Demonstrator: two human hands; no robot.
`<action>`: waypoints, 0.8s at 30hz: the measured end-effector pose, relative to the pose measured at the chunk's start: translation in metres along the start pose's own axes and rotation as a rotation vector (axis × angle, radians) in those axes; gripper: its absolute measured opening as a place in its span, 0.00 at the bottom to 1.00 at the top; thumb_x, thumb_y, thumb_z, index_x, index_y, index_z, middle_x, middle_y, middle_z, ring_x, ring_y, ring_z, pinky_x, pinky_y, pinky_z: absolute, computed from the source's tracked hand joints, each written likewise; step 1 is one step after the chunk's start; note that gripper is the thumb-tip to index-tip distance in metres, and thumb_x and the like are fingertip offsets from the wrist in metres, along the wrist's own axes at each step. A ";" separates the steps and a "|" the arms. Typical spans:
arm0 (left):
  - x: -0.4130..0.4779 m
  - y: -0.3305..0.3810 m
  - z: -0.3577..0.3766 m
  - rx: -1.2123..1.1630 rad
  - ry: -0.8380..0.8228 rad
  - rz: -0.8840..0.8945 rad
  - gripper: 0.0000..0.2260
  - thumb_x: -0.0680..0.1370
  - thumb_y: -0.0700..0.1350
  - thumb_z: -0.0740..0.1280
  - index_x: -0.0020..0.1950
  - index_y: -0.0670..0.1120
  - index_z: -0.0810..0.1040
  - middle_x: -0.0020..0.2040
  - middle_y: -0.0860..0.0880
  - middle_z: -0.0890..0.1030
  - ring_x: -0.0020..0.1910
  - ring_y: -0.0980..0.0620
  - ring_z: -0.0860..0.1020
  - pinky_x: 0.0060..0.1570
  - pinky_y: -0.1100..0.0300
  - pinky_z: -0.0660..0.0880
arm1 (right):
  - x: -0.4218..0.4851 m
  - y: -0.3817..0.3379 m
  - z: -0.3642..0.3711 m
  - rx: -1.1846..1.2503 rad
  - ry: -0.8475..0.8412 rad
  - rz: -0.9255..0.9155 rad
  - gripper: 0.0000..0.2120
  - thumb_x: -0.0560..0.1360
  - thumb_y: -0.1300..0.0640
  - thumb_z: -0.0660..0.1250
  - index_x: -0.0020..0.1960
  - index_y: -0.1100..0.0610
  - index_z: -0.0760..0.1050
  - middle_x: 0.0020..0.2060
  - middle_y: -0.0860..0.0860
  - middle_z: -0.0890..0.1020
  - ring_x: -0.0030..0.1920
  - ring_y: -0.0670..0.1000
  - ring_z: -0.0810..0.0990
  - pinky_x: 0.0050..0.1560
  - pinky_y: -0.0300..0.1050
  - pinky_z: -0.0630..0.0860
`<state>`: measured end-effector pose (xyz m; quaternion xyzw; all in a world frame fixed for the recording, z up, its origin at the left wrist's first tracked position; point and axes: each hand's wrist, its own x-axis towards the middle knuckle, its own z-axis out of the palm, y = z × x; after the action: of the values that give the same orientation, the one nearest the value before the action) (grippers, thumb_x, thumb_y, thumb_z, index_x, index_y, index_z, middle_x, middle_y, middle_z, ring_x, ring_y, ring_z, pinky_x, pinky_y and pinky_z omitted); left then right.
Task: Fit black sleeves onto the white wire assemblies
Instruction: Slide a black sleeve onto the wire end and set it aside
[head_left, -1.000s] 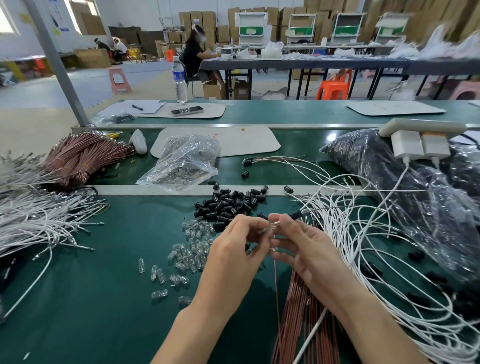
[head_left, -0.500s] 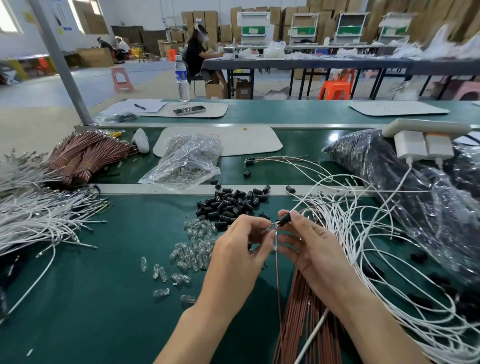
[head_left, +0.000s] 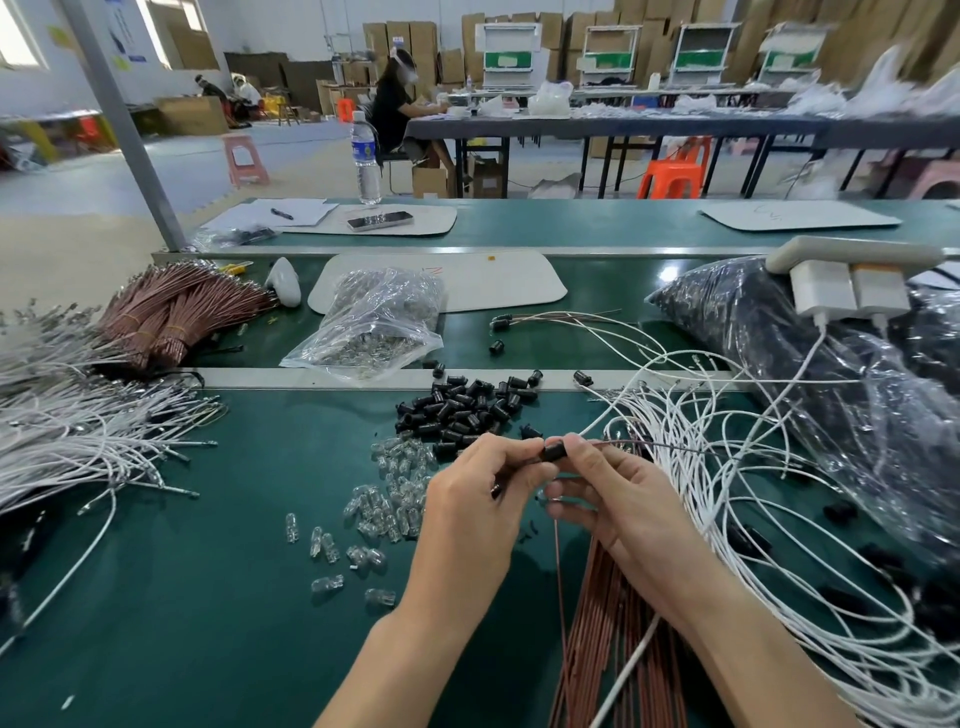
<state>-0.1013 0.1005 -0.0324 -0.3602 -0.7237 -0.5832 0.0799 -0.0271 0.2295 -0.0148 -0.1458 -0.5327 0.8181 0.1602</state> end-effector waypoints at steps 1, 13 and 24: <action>0.000 0.001 0.000 -0.003 -0.006 0.002 0.11 0.77 0.39 0.74 0.55 0.54 0.82 0.47 0.60 0.83 0.49 0.60 0.82 0.48 0.70 0.76 | 0.000 -0.001 -0.001 -0.001 -0.006 0.001 0.15 0.68 0.46 0.74 0.46 0.57 0.87 0.42 0.57 0.86 0.38 0.50 0.84 0.38 0.42 0.82; -0.004 0.002 0.002 0.160 -0.147 -0.038 0.12 0.83 0.60 0.56 0.59 0.56 0.72 0.45 0.61 0.78 0.44 0.62 0.78 0.42 0.69 0.70 | -0.002 0.003 0.001 -0.096 0.027 -0.095 0.12 0.66 0.47 0.80 0.48 0.49 0.85 0.47 0.55 0.87 0.50 0.54 0.87 0.42 0.39 0.81; -0.003 -0.002 0.003 0.364 -0.116 -0.060 0.18 0.81 0.63 0.43 0.52 0.55 0.67 0.44 0.58 0.76 0.44 0.57 0.73 0.44 0.57 0.70 | 0.001 0.008 0.005 -0.127 0.052 -0.122 0.13 0.74 0.52 0.68 0.51 0.61 0.80 0.46 0.57 0.88 0.47 0.54 0.87 0.40 0.37 0.81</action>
<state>-0.0992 0.1017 -0.0367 -0.3512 -0.8310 -0.4229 0.0847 -0.0306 0.2232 -0.0201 -0.1439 -0.5873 0.7672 0.2140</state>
